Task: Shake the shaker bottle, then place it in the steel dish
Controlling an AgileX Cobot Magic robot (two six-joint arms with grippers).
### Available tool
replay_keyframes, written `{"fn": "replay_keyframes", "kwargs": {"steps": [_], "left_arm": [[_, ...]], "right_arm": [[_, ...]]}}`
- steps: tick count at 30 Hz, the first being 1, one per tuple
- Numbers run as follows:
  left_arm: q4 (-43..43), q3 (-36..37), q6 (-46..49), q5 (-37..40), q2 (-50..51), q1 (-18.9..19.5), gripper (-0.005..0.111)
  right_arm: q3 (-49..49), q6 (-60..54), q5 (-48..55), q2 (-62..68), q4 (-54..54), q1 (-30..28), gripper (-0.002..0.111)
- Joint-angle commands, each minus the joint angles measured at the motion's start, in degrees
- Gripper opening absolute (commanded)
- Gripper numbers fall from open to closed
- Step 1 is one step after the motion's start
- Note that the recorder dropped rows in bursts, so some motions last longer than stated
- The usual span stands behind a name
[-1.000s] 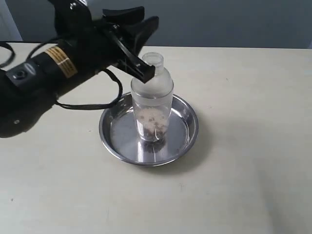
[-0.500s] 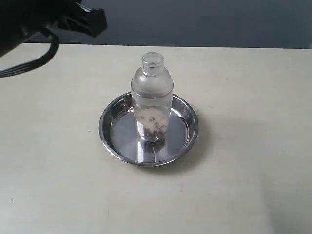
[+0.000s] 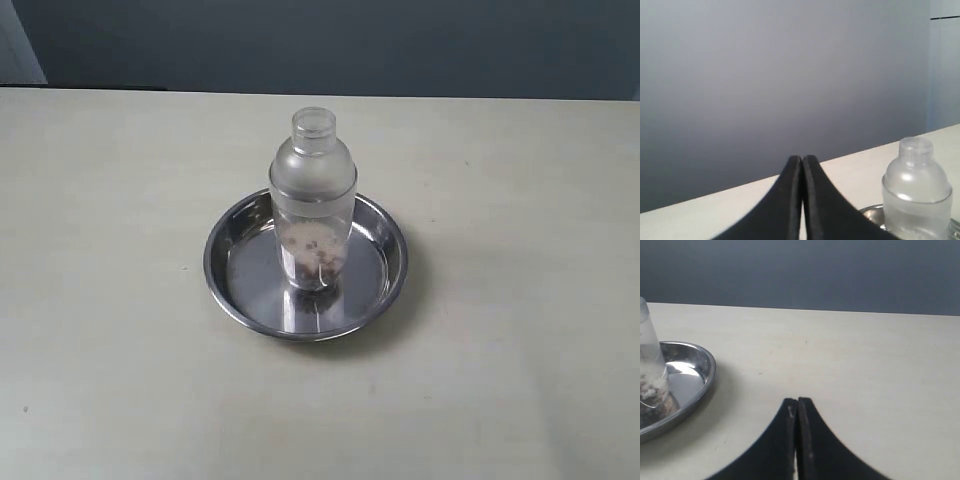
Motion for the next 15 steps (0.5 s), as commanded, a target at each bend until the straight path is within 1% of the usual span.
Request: {"fn": "replay_keyframes", "kwargs": {"steps": [1, 3, 5, 7, 9, 12, 15], "left_arm": [[1.9, 4.3, -1.2, 8.9, -10.4, 6.2, 0.000], [2.9, 5.8, -3.5, 14.9, -15.7, 8.6, 0.000], [7.2, 7.6, -9.2, 19.6, -20.8, 10.4, 0.000], [9.3, 9.1, -13.9, 24.6, -24.9, 12.6, 0.000], [9.3, 10.2, -15.1, 26.9, -27.0, 13.9, 0.000], [8.9, 11.4, -15.3, 29.5, -27.0, 15.0, 0.000], [8.9, 12.4, -15.7, 30.7, -27.0, 15.0, 0.000]], "right_arm": [[0.1, 0.0, -0.5, -0.2, -0.2, 0.2, -0.001], [0.1, 0.0, -0.5, -0.2, -0.2, 0.2, -0.001], [0.1, 0.0, -0.5, -0.2, -0.2, 0.2, -0.001], [0.1, 0.0, -0.5, -0.2, -0.2, 0.2, -0.001], [0.1, 0.0, -0.5, -0.2, -0.2, 0.2, -0.001], [0.1, 0.0, -0.5, -0.2, -0.2, 0.2, -0.001], [0.1, 0.0, -0.5, -0.2, -0.2, 0.2, -0.001]]}}
